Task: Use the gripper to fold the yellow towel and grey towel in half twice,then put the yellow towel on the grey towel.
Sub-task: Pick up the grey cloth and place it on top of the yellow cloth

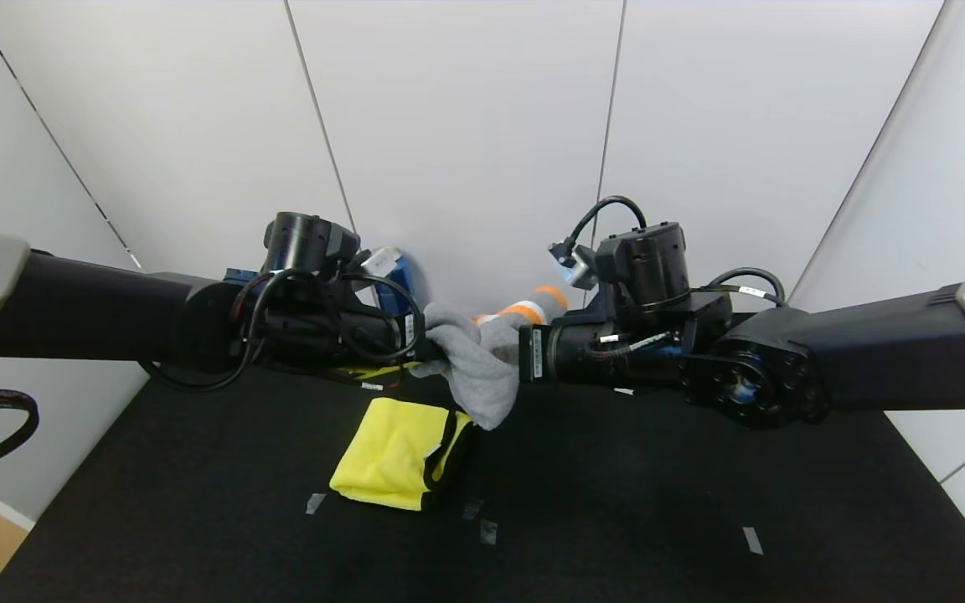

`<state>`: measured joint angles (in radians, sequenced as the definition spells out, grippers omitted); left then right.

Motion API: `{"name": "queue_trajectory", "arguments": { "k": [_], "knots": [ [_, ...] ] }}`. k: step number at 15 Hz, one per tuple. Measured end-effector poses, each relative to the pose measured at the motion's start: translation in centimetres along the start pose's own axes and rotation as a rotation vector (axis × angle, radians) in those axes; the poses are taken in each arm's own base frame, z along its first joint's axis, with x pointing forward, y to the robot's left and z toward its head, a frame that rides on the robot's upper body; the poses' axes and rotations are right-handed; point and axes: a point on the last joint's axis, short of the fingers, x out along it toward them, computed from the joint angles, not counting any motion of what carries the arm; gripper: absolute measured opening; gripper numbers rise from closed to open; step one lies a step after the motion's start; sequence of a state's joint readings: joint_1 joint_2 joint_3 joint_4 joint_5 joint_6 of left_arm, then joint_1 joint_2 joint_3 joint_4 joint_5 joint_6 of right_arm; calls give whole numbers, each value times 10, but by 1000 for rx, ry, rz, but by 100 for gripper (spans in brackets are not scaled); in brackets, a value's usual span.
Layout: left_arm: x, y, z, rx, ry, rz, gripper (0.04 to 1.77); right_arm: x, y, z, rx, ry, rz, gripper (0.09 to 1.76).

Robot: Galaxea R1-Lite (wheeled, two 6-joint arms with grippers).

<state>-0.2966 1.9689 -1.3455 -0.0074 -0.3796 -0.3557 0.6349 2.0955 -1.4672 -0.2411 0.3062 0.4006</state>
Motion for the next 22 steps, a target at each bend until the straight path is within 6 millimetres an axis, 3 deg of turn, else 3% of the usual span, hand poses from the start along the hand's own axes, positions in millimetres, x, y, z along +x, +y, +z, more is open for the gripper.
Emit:
{"name": "queue_trajectory", "arguments": {
  "k": [5,10,14,17,22],
  "knots": [
    [-22,-2,4,11,-36,3,17,32,13,-1,-29,-9,51,14],
    [-40,31,17,37,-96,75,17,65,18,-2,-48,-25,86,14],
    [-41,55,24,52,-126,120,16,91,22,3,-65,-56,116,14],
    [-36,66,23,43,-125,127,17,110,25,-12,-88,-36,138,14],
    [-28,80,-6,-10,-32,149,17,128,20,-56,-72,82,90,14]
  ]
}}
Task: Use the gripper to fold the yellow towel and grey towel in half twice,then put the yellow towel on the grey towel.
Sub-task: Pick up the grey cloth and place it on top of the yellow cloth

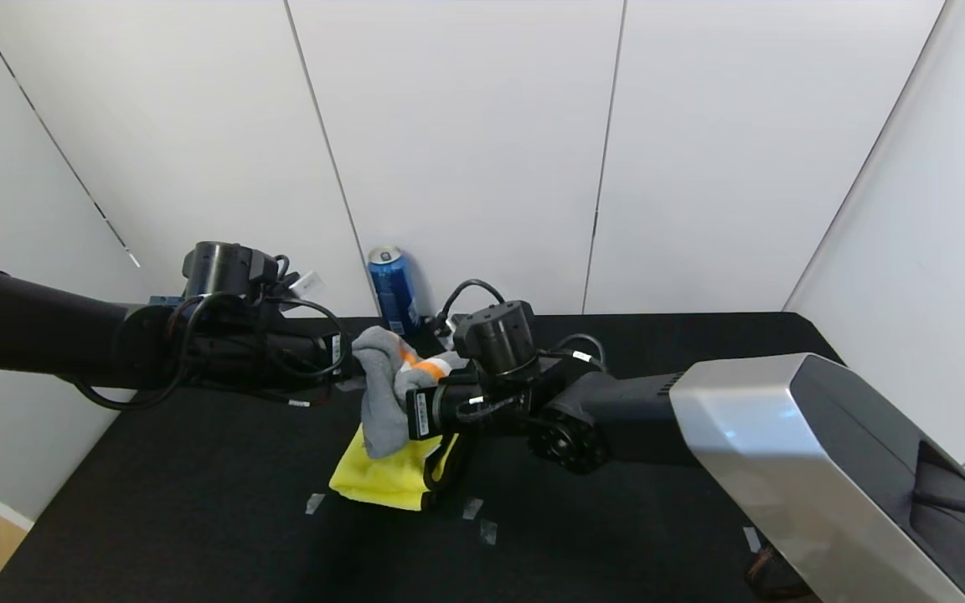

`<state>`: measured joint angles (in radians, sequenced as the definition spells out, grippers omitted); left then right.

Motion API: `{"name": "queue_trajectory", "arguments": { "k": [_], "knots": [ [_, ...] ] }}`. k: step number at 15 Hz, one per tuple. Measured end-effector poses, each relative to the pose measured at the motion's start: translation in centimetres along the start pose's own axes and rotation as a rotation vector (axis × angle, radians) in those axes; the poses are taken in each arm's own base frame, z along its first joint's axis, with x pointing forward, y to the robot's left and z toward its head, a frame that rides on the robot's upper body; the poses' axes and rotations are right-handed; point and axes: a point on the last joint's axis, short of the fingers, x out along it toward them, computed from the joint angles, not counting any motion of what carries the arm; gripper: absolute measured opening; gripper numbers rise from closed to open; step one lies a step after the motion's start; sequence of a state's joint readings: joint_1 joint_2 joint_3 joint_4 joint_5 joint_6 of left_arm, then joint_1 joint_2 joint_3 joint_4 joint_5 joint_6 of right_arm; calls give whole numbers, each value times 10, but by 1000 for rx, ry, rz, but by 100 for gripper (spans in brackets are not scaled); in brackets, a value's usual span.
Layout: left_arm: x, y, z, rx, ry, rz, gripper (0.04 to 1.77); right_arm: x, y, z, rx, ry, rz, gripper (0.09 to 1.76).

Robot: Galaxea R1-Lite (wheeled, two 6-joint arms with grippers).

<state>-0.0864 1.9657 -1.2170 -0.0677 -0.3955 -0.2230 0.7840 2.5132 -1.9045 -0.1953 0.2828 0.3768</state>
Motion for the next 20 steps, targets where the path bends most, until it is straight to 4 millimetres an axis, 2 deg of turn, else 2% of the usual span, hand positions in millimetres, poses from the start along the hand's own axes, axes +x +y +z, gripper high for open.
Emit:
{"name": "queue_trajectory", "arguments": {
  "k": [3,6,11,16,18,20],
  "knots": [
    [-2,4,-18,-25,55,12,17,1,0,-29,15,81,-56,14],
    [-11,5,-34,-44,91,23,17,-10,2,-45,29,148,-80,14],
    [-25,18,-54,-72,128,57,17,-22,4,-55,35,175,-146,14],
    [-27,21,-57,-47,135,63,17,-23,6,-55,57,182,-148,14],
    [-28,23,-56,-35,125,76,52,-24,4,-59,62,205,-160,49],
    [-29,23,-56,-32,123,79,79,-23,6,-59,59,199,-156,75]
  ]
}}
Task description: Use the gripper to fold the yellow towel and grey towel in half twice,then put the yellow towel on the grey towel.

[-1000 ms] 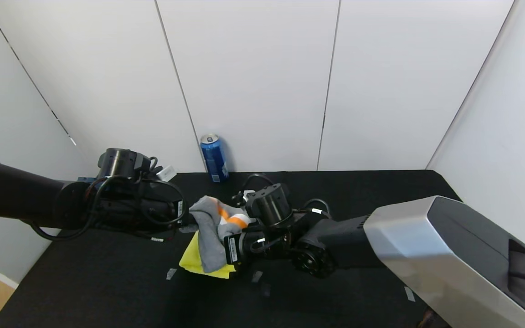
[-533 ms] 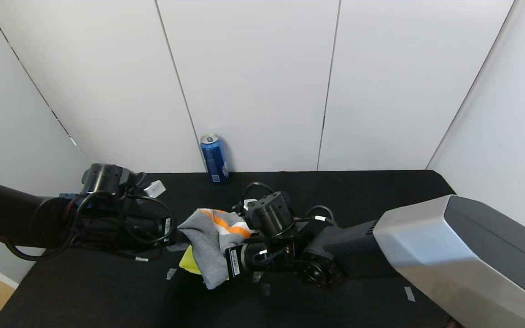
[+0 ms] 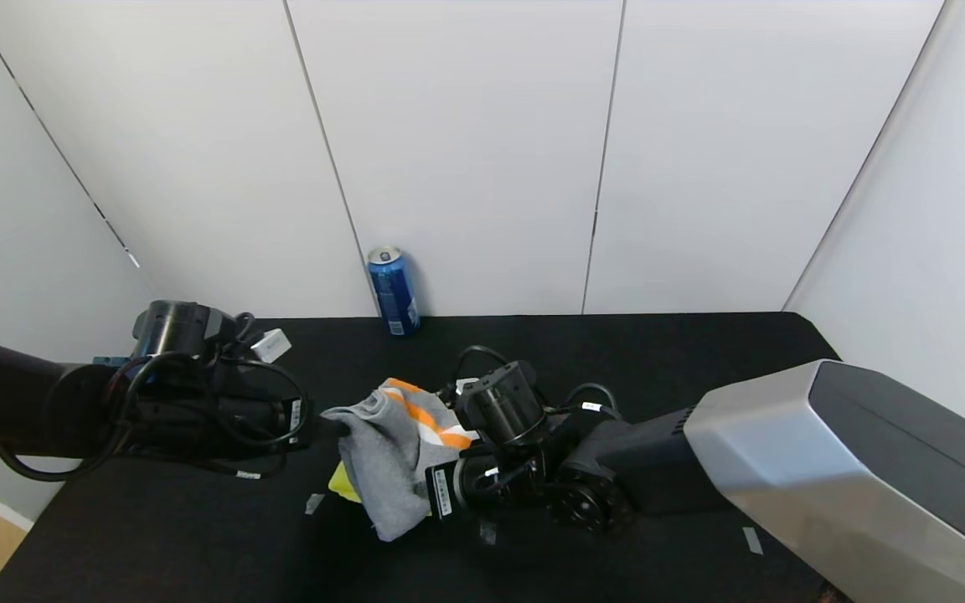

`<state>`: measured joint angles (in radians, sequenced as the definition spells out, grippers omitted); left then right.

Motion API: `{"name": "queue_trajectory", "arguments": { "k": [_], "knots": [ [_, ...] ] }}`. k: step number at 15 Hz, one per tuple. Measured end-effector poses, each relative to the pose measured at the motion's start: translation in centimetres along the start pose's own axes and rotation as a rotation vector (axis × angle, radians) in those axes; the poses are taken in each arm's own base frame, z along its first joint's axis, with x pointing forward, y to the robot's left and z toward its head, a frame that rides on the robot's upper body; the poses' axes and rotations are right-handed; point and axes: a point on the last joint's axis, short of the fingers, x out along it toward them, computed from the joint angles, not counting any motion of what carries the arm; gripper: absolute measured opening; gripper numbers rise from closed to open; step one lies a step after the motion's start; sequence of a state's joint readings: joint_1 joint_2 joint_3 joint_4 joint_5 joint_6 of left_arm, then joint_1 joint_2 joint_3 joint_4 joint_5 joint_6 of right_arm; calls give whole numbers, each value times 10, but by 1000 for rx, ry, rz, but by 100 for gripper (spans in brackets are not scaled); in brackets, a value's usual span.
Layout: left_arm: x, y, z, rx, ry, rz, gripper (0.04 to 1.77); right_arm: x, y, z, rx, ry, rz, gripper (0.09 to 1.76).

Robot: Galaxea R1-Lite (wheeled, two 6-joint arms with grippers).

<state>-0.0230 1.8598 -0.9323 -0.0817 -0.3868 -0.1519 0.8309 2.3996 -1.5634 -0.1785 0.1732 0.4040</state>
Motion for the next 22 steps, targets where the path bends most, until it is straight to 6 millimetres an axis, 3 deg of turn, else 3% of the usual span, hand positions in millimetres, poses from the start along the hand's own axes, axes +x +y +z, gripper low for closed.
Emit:
{"name": "queue_trajectory", "arguments": {
  "k": [6,9,13,18,22],
  "knots": [
    [-23,23,9,-20,-81,49,128,-3,7,-6,-10,11,9,126],
    [-41,26,15,-25,-130,65,142,-13,14,-2,-16,-2,22,140],
    [-63,15,18,0,-186,39,154,-42,26,12,-23,-50,44,152],
    [-79,-24,15,95,-205,-94,162,-78,27,31,-5,-119,50,161],
    [-79,-73,7,206,-156,-265,166,-106,8,40,33,-161,13,165]
  ]
}}
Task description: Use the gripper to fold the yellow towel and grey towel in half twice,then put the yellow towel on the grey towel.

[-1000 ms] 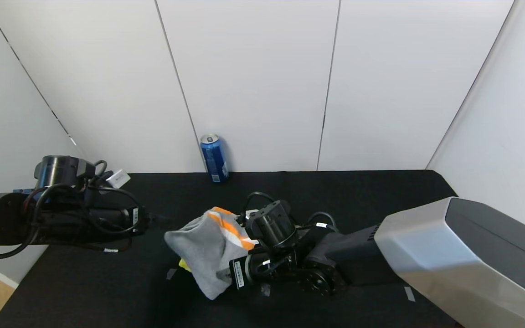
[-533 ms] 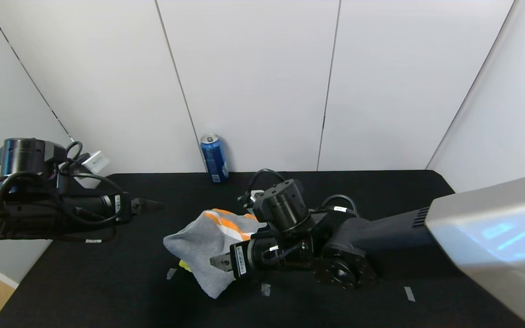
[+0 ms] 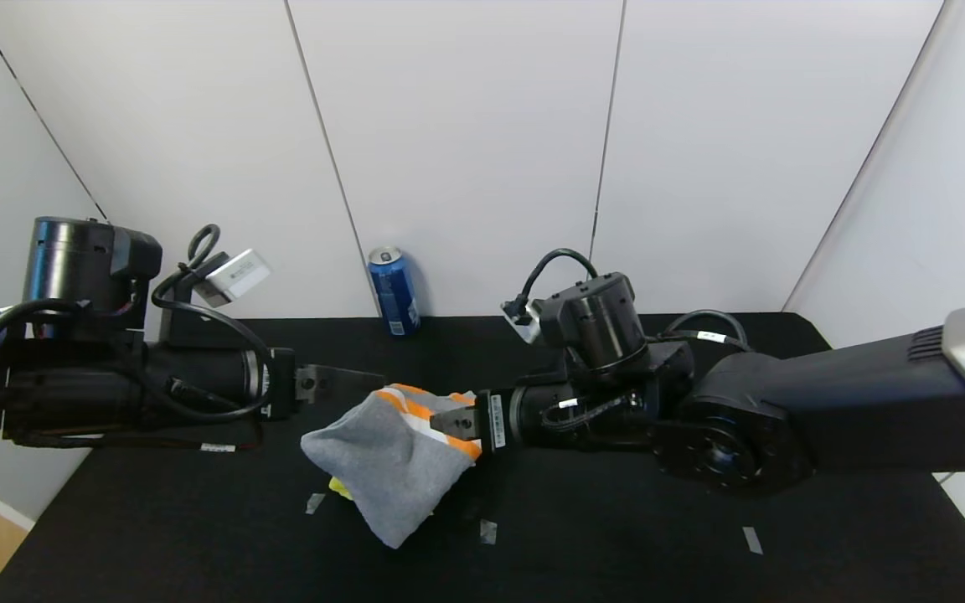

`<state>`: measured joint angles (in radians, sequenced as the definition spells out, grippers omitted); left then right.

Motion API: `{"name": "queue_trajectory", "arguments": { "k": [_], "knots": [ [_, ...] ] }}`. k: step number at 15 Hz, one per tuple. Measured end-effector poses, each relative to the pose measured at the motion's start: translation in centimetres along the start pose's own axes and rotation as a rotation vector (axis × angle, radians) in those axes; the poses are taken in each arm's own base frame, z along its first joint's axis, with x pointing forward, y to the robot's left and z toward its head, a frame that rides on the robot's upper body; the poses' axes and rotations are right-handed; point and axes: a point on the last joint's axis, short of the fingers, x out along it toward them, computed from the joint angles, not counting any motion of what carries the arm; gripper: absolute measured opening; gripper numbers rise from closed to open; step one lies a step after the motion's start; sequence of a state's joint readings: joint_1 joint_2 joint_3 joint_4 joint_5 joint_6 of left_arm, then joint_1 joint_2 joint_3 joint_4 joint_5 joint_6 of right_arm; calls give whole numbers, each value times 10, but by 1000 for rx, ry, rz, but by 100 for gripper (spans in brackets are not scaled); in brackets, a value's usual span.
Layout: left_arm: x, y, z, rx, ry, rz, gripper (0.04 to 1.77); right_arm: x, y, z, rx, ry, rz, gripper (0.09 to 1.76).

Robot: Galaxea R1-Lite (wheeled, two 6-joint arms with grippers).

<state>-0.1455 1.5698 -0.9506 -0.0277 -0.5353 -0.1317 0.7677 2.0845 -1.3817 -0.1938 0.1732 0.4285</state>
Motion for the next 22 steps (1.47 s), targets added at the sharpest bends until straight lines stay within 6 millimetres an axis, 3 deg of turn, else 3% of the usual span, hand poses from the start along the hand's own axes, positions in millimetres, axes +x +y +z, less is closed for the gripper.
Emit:
{"name": "queue_trajectory", "arguments": {
  "k": [2,4,7,11,15,22],
  "knots": [
    [14,-16,-6,25,50,-85,167,-10,-12,2,37,-5,-27,166],
    [35,-13,-12,14,106,-120,168,-17,-19,2,51,-8,-44,167],
    [71,9,-19,-21,162,-120,169,-23,-23,2,58,-11,-55,168],
    [102,37,-29,-55,193,-97,170,-25,-26,3,65,-16,-62,169],
    [111,60,-33,-95,200,-62,170,-25,-27,3,65,-14,-63,170],
    [108,90,-26,-137,167,-7,170,-19,-27,-2,67,4,-65,170]
  ]
}}
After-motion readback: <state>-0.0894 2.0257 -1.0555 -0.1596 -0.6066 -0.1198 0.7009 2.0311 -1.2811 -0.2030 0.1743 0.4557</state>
